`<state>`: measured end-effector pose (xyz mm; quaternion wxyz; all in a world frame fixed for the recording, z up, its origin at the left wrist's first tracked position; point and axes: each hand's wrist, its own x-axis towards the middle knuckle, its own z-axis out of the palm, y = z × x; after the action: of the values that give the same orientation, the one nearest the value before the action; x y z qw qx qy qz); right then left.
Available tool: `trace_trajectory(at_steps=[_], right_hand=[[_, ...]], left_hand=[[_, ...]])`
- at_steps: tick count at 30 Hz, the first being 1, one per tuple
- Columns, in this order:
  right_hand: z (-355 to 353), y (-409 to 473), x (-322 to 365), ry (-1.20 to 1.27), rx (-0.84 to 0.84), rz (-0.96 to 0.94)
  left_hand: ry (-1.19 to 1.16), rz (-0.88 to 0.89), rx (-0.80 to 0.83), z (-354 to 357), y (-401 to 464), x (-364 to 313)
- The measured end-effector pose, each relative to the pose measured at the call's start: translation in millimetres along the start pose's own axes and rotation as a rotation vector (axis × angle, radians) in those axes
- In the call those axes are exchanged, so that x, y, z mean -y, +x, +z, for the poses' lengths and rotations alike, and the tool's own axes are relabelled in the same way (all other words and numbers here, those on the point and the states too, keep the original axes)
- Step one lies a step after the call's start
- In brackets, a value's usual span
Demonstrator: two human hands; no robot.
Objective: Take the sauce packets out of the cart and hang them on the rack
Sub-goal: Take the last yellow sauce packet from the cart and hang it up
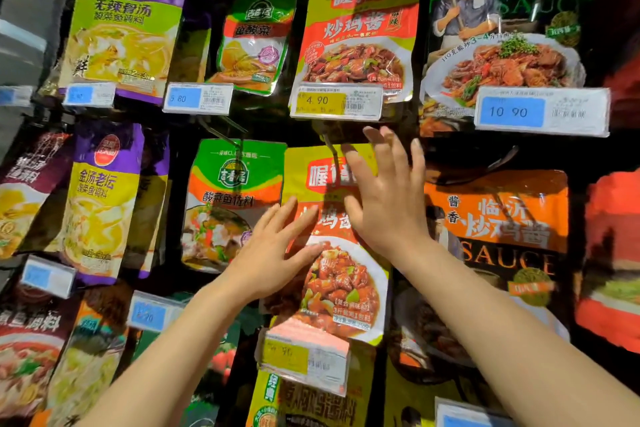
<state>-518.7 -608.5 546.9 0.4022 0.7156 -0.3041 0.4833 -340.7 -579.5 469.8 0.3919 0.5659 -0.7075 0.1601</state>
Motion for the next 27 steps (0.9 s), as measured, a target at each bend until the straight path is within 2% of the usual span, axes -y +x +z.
trace_trajectory(at_steps=[2, 3, 6, 10, 15, 17, 23, 25, 27], right_hand=[[4, -19, 1, -0.081, 0.126, -0.242], [8, -27, -1, -0.074, 0.233, -0.285], [21, -36, -13, -0.17, 0.485, -0.325], [40, -36, -24, -0.288, 0.639, -0.355], [65, -30, -34, -0.414, 0.88, -0.294], [72, -27, -34, -0.44, 0.926, -0.279], [77, -31, -34, -0.47, 0.876, -0.254], [75, -31, -31, -0.398, 0.905, -0.227], [65, -29, -28, -0.221, 0.91, -0.132]], left_hand=[[-0.067, 0.038, 0.009, 2, 2, 7], [-0.076, 0.052, 0.035, 2, 3, 11], [0.087, 0.104, 0.166, 5, 12, 23], [0.342, 0.123, 0.186, 29, 29, 26], [0.405, 0.116, 0.271, 62, 42, 33], [0.356, 0.091, 0.272, 65, 46, 36], [0.206, 0.102, 0.288, 54, 37, 34], [0.105, 0.097, 0.172, 47, 29, 32], [-0.026, 0.065, 0.026, 34, 20, 28]])
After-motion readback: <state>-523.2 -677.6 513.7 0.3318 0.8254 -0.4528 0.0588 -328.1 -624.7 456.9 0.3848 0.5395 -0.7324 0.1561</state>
